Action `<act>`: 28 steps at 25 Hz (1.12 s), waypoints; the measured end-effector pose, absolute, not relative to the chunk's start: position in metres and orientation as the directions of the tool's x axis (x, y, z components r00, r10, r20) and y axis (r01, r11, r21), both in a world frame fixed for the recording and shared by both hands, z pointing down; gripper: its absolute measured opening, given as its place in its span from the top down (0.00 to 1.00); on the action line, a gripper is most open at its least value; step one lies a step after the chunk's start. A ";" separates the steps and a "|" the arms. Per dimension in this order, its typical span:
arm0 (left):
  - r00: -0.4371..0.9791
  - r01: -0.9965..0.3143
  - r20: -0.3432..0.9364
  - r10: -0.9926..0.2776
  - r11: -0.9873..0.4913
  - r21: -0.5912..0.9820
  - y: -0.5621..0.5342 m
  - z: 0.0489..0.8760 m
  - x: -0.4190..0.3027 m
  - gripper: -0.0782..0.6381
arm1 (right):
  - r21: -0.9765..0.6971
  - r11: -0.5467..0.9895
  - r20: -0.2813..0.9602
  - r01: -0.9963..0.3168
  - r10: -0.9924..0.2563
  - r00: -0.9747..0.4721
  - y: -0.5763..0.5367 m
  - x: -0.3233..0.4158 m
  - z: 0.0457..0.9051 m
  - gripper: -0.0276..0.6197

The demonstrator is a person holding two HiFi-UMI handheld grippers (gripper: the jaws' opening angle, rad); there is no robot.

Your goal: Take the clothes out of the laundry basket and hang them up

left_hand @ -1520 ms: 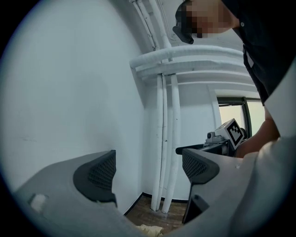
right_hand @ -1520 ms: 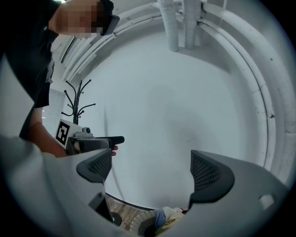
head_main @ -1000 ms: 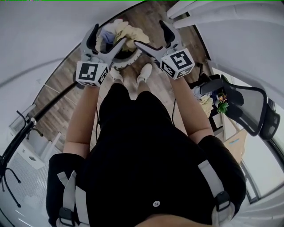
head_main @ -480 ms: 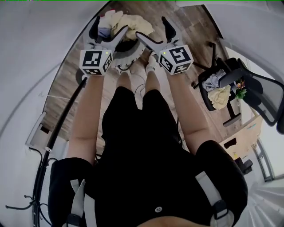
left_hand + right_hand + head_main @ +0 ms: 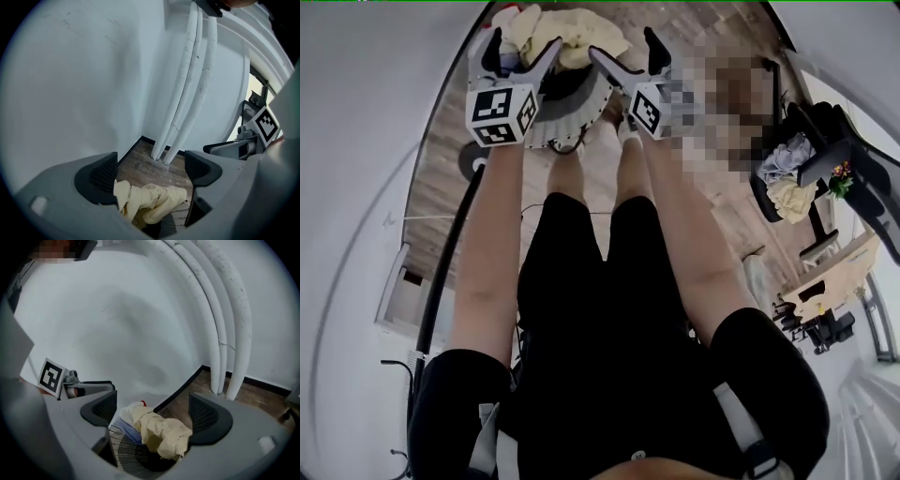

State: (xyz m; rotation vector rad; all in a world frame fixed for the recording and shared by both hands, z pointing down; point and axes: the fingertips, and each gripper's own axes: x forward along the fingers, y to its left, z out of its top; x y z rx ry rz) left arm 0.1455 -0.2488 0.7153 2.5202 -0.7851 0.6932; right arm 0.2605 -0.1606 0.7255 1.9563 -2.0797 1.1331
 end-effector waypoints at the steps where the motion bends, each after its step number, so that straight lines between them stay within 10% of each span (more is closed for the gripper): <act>1: 0.705 -0.617 0.588 -0.397 -0.751 0.233 -0.247 0.728 0.146 0.26 | -0.462 -0.112 0.533 -0.880 -0.828 -0.174 -0.158 0.262 0.737 0.24; 28: 0.380 -0.655 0.919 -0.106 -0.732 0.187 -0.238 0.919 0.167 0.31 | -0.421 -0.559 0.847 -0.714 -0.524 -0.089 -0.149 0.261 0.913 0.42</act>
